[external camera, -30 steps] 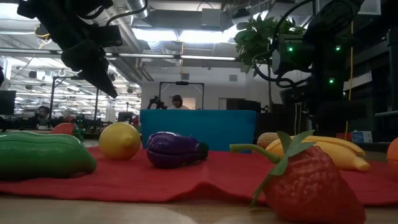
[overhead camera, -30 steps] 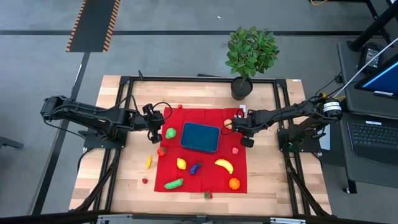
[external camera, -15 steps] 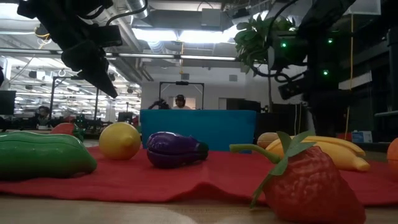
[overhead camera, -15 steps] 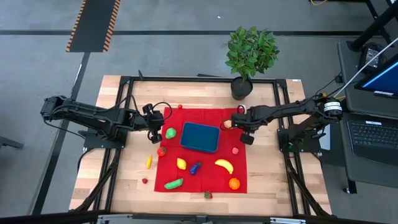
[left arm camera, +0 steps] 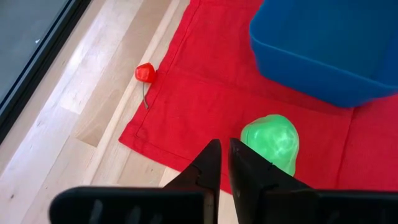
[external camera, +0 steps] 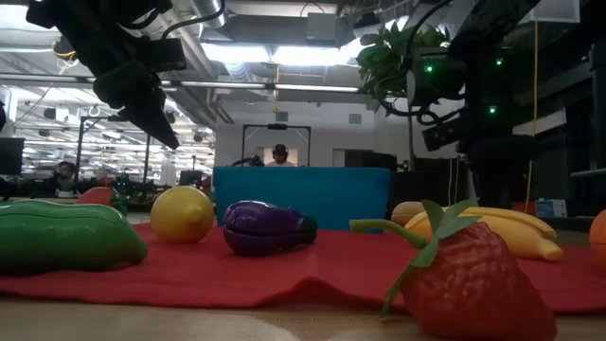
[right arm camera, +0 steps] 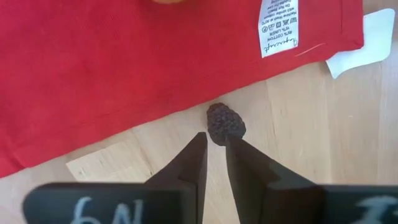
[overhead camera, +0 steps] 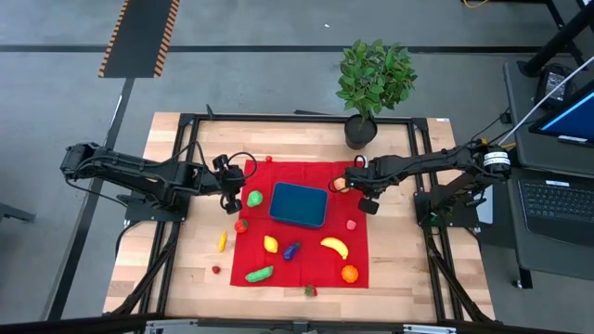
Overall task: Pick and placing Produce into tupperware
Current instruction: Put the blackberry into the blue bin
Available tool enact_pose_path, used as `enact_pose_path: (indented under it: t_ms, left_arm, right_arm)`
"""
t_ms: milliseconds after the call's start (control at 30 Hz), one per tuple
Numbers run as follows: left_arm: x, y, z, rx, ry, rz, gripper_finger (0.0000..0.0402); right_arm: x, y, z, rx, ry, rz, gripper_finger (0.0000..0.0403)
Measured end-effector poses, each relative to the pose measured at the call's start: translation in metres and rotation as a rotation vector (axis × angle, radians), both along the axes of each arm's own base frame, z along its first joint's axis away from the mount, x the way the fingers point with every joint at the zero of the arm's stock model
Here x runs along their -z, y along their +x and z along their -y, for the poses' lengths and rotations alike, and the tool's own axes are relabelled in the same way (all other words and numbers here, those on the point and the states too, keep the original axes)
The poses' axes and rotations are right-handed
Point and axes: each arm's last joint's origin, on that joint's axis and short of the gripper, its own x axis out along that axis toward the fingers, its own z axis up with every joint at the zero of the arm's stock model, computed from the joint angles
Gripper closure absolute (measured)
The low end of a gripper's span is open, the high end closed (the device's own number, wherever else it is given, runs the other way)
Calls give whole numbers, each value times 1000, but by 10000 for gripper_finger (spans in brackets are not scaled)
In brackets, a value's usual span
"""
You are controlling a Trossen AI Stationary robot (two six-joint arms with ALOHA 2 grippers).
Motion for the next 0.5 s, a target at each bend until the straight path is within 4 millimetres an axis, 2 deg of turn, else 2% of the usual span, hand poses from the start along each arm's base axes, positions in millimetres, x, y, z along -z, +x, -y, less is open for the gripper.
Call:
enact_pose_path:
  t_ms: [333,500]
  left_arm:
    - [0,0,0,1,0,0,400]
    - [0,0,0,1,0,0,387]
  right_arm:
    - [0,0,0,-6,0,1,337]
    - [0,-2,0,-14,3,-23,305]
